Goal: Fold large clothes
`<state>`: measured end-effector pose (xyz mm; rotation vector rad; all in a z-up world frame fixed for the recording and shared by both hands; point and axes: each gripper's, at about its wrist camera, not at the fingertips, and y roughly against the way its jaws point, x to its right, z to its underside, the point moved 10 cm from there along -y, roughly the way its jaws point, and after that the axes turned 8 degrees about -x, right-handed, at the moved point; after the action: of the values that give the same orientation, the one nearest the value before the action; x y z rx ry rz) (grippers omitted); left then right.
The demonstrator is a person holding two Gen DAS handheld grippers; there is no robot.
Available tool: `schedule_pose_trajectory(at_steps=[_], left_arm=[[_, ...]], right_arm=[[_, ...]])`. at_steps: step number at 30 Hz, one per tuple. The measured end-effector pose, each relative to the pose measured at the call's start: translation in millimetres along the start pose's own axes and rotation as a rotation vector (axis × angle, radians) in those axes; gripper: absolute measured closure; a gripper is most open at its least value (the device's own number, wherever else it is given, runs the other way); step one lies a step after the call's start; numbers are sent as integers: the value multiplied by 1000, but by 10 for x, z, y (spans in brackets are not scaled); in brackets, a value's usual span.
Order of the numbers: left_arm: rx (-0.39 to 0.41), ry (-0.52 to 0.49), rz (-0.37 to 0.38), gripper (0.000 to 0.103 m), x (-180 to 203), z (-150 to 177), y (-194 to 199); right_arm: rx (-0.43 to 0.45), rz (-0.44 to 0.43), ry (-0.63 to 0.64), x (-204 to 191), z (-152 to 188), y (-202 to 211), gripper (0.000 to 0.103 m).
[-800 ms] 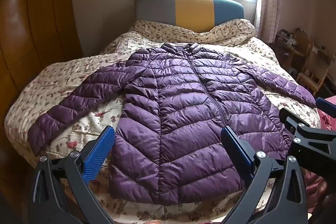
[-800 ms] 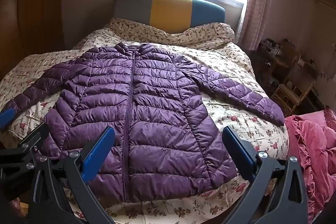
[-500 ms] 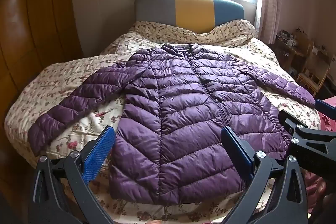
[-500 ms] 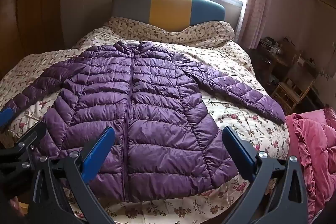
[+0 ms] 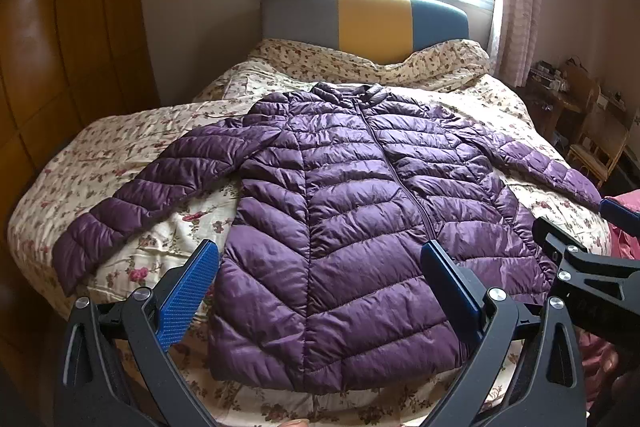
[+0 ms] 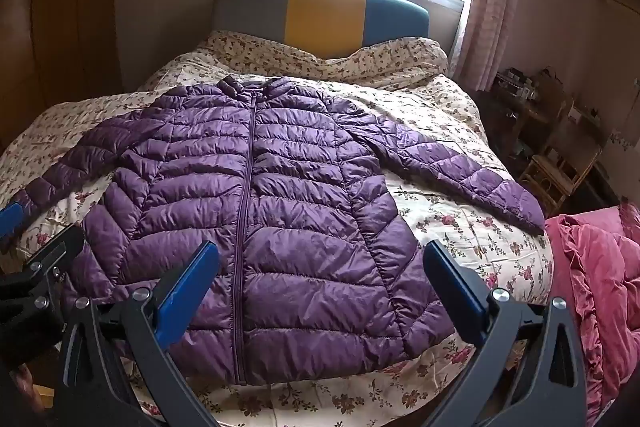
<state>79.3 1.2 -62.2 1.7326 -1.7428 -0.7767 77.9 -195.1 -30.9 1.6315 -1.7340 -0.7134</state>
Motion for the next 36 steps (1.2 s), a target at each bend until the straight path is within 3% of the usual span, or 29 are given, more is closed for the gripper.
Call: schedule_pose_trajectory(at_steps=[36], left_arm=[[-17, 12, 4, 3, -46, 56, -128]], right_arm=[[-33, -22, -1, -4, 56, -138, 2]])
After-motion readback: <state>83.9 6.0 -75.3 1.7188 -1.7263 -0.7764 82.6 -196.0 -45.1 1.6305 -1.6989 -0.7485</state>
